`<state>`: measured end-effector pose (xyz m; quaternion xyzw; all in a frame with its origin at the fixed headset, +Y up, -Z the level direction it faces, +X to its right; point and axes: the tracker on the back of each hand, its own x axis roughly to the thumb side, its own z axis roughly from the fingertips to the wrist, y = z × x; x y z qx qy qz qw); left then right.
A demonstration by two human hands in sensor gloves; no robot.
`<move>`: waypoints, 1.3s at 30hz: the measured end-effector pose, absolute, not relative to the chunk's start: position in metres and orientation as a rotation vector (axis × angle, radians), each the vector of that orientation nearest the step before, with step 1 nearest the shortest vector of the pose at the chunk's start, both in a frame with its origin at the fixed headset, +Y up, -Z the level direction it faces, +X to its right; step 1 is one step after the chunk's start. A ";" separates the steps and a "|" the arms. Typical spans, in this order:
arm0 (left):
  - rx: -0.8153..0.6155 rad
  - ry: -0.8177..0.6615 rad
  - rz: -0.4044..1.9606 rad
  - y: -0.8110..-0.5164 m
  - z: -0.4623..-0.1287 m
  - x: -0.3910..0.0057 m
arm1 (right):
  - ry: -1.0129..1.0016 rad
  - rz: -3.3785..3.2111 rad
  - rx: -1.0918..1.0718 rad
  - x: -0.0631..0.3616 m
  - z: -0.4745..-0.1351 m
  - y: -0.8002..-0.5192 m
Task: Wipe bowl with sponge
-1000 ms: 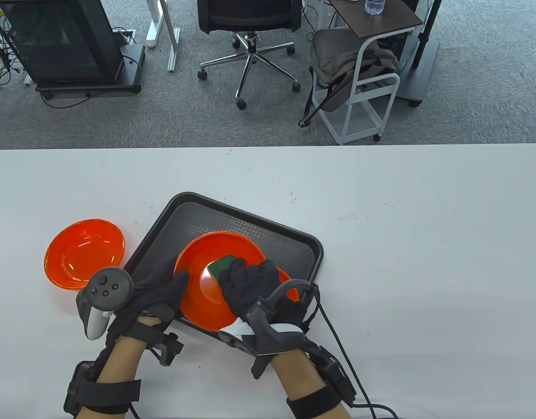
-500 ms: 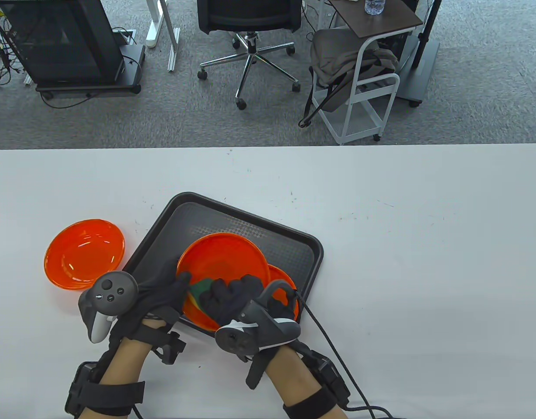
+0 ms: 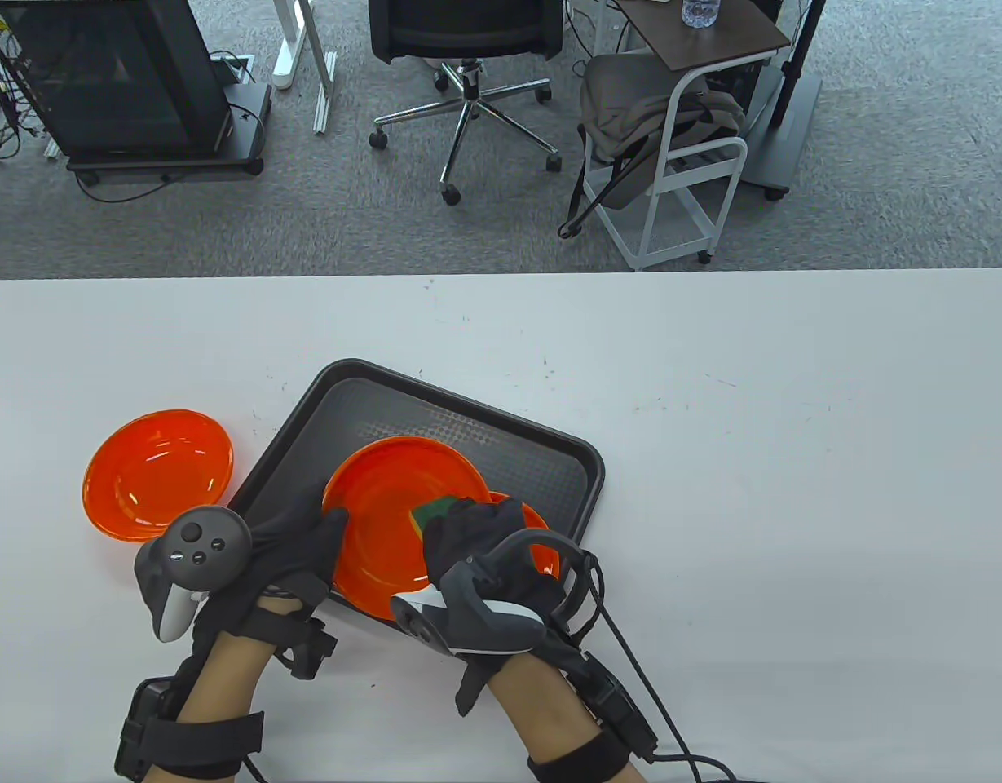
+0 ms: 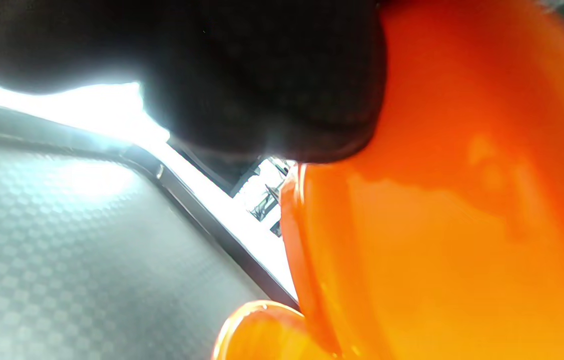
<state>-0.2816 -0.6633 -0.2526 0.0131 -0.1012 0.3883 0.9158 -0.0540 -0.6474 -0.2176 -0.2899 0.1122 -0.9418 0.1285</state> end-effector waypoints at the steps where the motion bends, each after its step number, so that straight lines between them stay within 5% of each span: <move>1: 0.018 -0.225 0.805 -0.663 -0.252 -0.279 | 0.372 -2.744 -0.842 -0.052 -0.218 -0.647; 9: 0.009 -0.281 0.793 -0.666 -0.250 -0.267 | 0.541 -2.780 -1.053 -0.054 -0.214 -0.646; 20: 0.099 -0.221 0.792 -0.663 -0.251 -0.278 | 0.341 -2.867 -1.455 -0.069 -0.207 -0.651; 26: 0.142 -0.176 0.779 -0.659 -0.252 -0.289 | 0.154 -2.836 -1.334 -0.071 -0.206 -0.649; 31: 0.160 -0.172 0.756 -0.655 -0.250 -0.291 | 0.075 -2.804 -1.023 -0.068 -0.208 -0.647; 39: 0.102 -0.231 0.755 -0.654 -0.250 -0.283 | 0.202 -2.752 -0.781 -0.060 -0.214 -0.646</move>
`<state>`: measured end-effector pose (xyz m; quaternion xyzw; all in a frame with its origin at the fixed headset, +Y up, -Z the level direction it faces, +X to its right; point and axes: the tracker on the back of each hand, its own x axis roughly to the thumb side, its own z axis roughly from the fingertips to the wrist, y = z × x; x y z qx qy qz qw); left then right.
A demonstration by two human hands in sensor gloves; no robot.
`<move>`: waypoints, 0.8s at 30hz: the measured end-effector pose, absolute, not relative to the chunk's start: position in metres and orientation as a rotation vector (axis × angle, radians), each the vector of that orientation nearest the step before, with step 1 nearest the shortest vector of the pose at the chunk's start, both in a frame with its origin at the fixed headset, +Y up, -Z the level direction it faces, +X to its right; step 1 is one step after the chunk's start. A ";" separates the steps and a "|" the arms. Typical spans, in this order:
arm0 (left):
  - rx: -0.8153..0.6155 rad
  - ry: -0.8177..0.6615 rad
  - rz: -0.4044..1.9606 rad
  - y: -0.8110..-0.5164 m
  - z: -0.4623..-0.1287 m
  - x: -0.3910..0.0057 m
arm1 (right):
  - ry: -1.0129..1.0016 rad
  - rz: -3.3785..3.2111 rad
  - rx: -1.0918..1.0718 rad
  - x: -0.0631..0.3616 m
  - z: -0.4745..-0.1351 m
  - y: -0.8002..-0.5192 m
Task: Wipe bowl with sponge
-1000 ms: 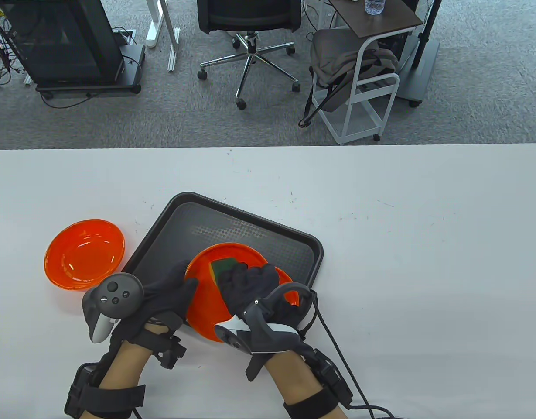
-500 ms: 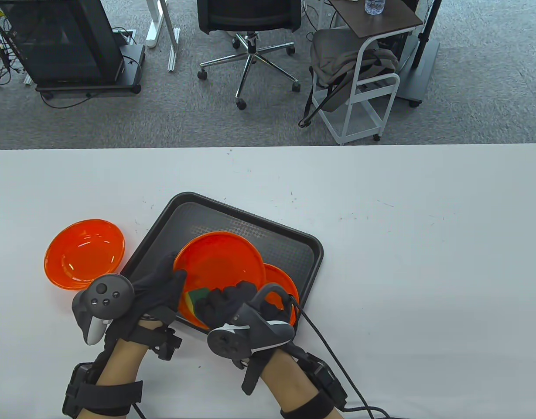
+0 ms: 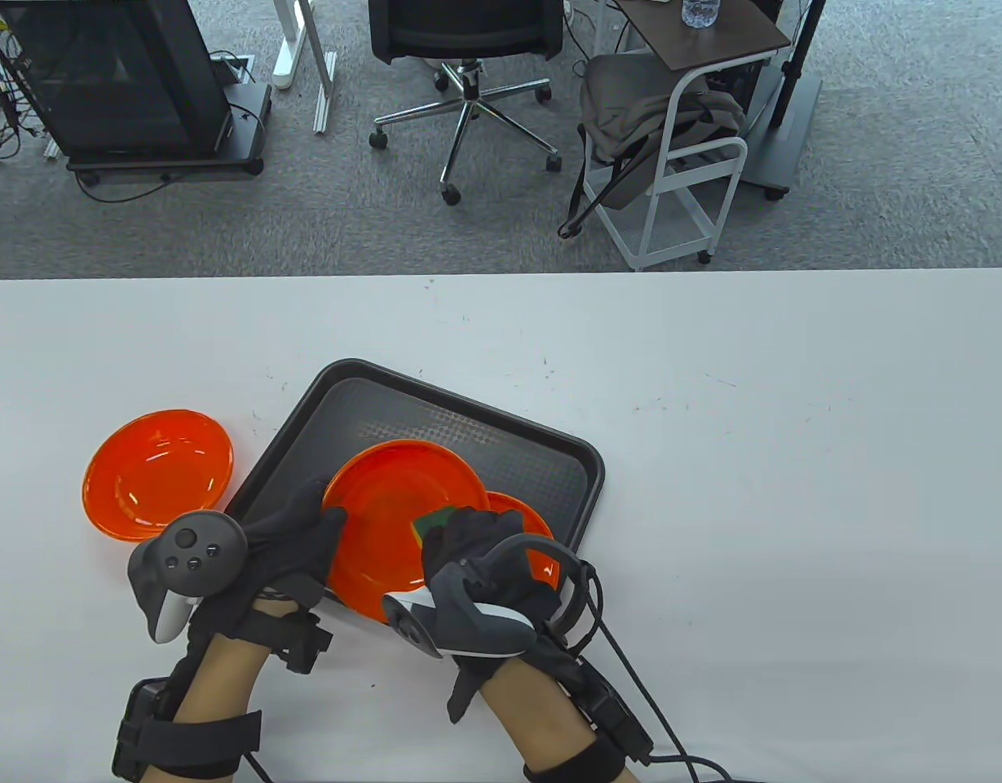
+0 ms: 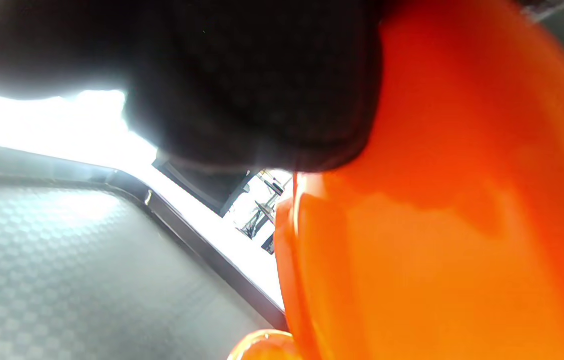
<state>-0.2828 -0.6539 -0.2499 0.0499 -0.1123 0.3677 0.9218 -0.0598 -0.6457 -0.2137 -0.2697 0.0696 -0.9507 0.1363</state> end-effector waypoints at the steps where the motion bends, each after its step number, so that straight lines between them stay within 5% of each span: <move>1: 0.096 -0.244 0.756 -0.654 -0.249 -0.280 | 0.242 -2.754 -0.764 -0.058 -0.214 -0.645; 12: 0.088 -0.312 0.728 -0.657 -0.242 -0.256 | 0.520 -2.834 -0.874 -0.056 -0.209 -0.640; 24: 0.132 -0.248 0.784 -0.662 -0.244 -0.261 | 0.435 -2.953 -1.371 -0.064 -0.208 -0.649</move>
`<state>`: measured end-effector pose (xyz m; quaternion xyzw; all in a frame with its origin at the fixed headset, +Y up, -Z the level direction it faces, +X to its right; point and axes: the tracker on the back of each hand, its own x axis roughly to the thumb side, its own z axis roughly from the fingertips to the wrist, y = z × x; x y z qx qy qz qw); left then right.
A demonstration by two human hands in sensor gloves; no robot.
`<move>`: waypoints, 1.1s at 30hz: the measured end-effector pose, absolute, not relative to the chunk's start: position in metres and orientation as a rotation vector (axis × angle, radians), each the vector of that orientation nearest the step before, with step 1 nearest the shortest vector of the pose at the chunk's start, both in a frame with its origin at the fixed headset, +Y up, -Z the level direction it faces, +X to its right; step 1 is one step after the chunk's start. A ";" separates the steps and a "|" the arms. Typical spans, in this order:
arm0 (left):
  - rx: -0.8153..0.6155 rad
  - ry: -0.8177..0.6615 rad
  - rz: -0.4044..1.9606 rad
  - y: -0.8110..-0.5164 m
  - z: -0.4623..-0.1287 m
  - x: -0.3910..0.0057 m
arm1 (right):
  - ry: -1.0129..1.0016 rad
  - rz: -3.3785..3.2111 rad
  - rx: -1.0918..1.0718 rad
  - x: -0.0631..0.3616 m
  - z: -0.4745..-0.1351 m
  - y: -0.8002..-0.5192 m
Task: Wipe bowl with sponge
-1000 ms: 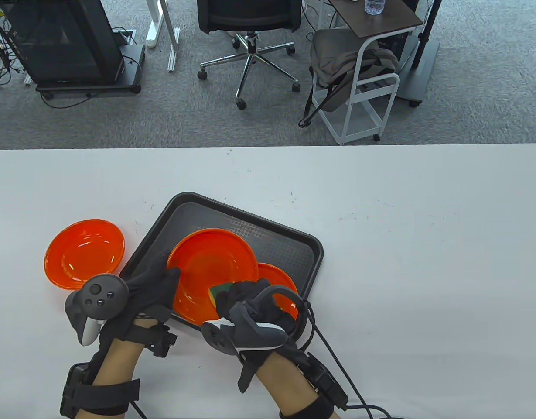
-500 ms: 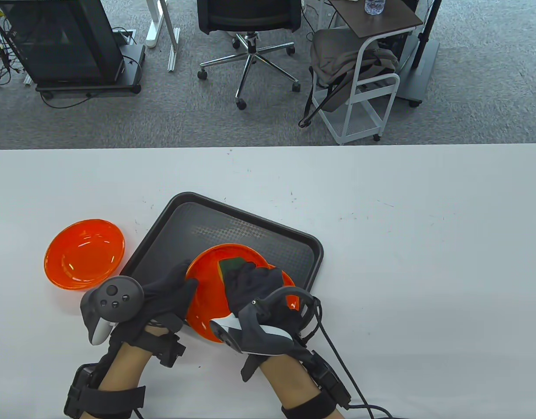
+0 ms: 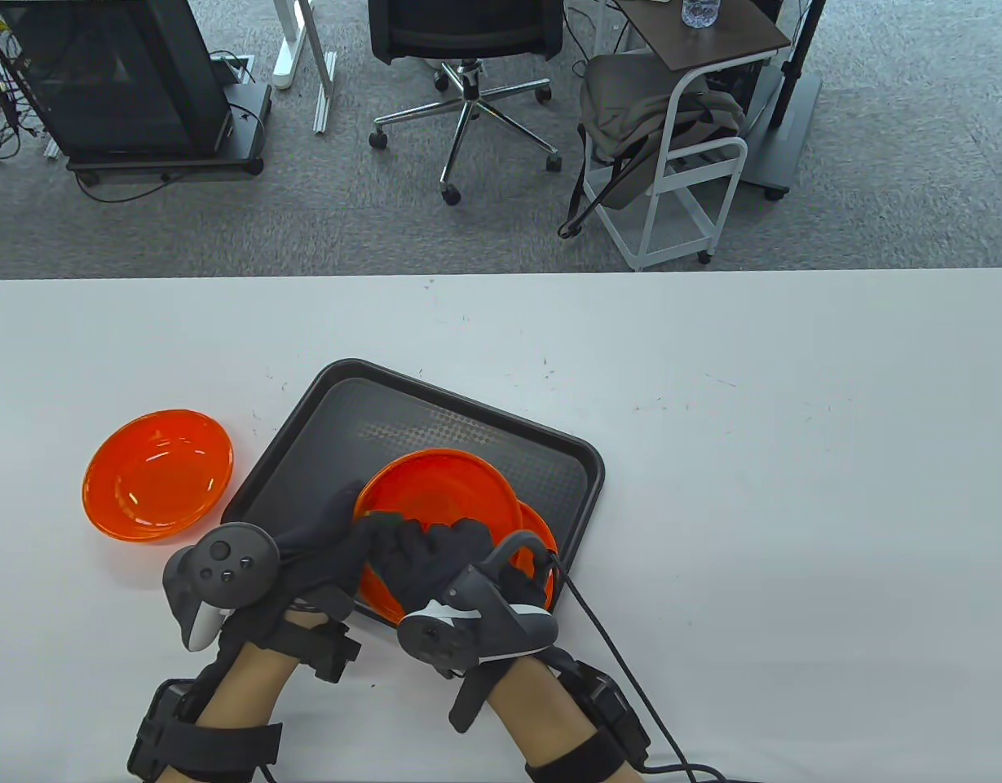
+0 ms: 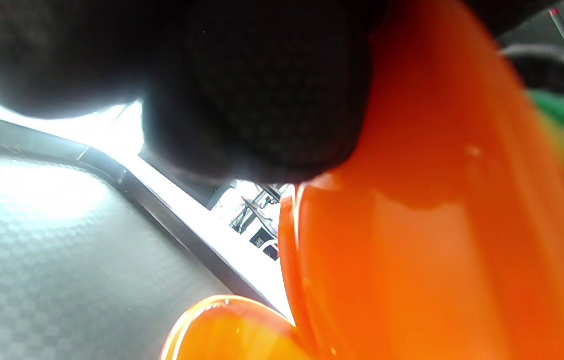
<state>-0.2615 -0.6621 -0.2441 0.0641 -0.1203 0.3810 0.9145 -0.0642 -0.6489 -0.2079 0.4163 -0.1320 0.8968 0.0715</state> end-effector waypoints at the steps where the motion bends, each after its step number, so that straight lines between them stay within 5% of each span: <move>1: 0.136 -0.241 0.792 -0.662 -0.245 -0.263 | -0.379 2.682 1.263 -0.065 -0.208 -0.649; 14: 0.182 -0.092 0.916 -0.665 -0.256 -0.302 | -0.281 2.899 1.301 -0.068 -0.203 -0.643; 33: 0.123 -0.039 1.163 -0.676 -0.261 -0.313 | -0.793 2.951 0.844 -0.004 -0.213 -0.616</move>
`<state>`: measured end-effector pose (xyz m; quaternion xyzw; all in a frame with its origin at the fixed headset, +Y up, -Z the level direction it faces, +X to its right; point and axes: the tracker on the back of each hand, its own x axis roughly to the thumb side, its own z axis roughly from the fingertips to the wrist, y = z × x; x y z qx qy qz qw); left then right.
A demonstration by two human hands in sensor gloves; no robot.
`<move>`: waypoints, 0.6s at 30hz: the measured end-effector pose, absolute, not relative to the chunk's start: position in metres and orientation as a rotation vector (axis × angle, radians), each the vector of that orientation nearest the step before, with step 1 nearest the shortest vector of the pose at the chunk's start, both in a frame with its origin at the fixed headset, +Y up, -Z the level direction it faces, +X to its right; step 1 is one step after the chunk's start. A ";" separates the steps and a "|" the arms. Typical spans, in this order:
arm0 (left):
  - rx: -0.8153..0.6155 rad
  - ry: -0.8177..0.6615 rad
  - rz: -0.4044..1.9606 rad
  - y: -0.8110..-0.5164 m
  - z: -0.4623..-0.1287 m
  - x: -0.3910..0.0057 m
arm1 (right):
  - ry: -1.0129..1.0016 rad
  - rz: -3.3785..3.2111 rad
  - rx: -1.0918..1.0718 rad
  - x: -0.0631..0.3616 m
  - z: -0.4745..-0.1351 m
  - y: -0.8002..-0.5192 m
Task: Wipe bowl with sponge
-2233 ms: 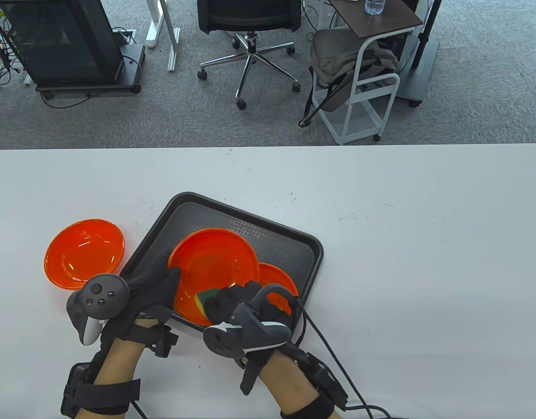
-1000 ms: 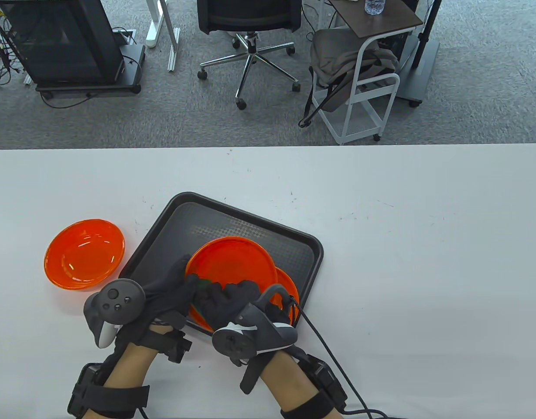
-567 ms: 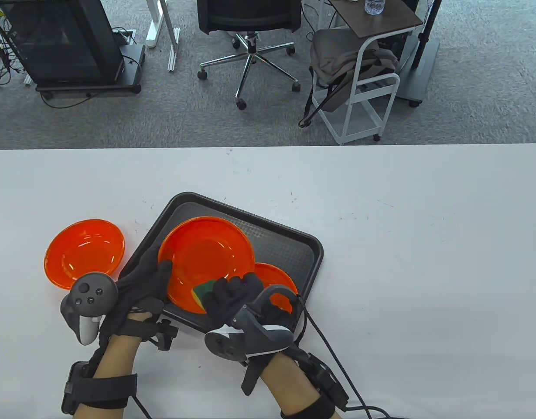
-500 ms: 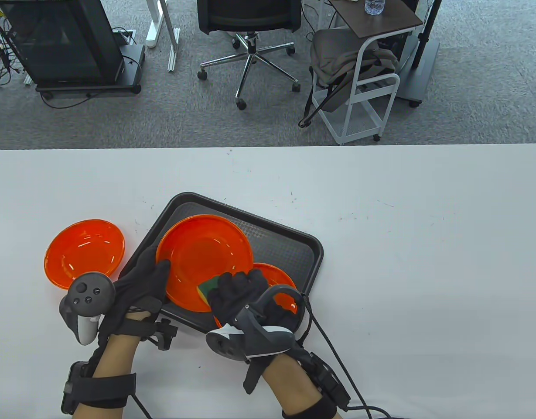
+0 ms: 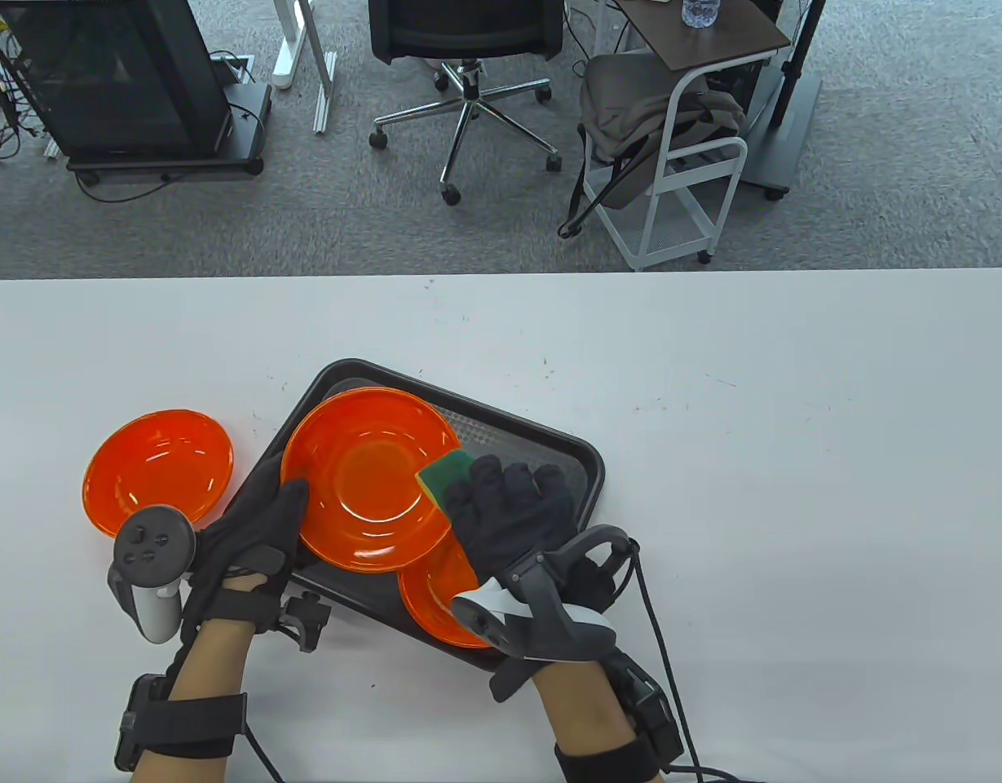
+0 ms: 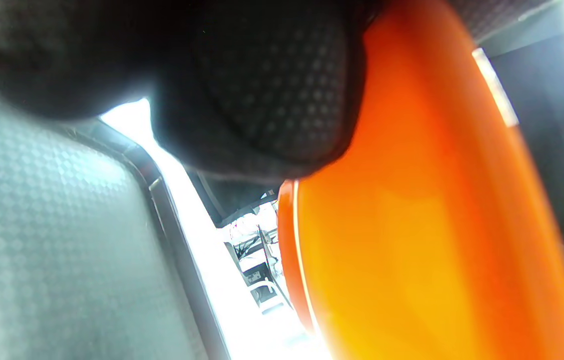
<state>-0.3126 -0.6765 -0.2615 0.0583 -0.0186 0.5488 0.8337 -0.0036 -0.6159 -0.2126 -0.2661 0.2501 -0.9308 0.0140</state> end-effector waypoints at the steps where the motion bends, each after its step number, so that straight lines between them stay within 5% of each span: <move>1: 0.121 -0.039 1.167 -0.677 -0.261 -0.313 | 0.805 -2.917 -0.819 -0.001 -0.213 -0.616; 11: 0.067 -0.071 1.322 -0.682 -0.264 -0.311 | 1.109 -3.525 -0.836 0.044 -0.229 -0.632; 18: 0.017 -0.124 1.442 -0.686 -0.266 -0.306 | 0.989 -3.983 -1.247 0.048 -0.243 -0.652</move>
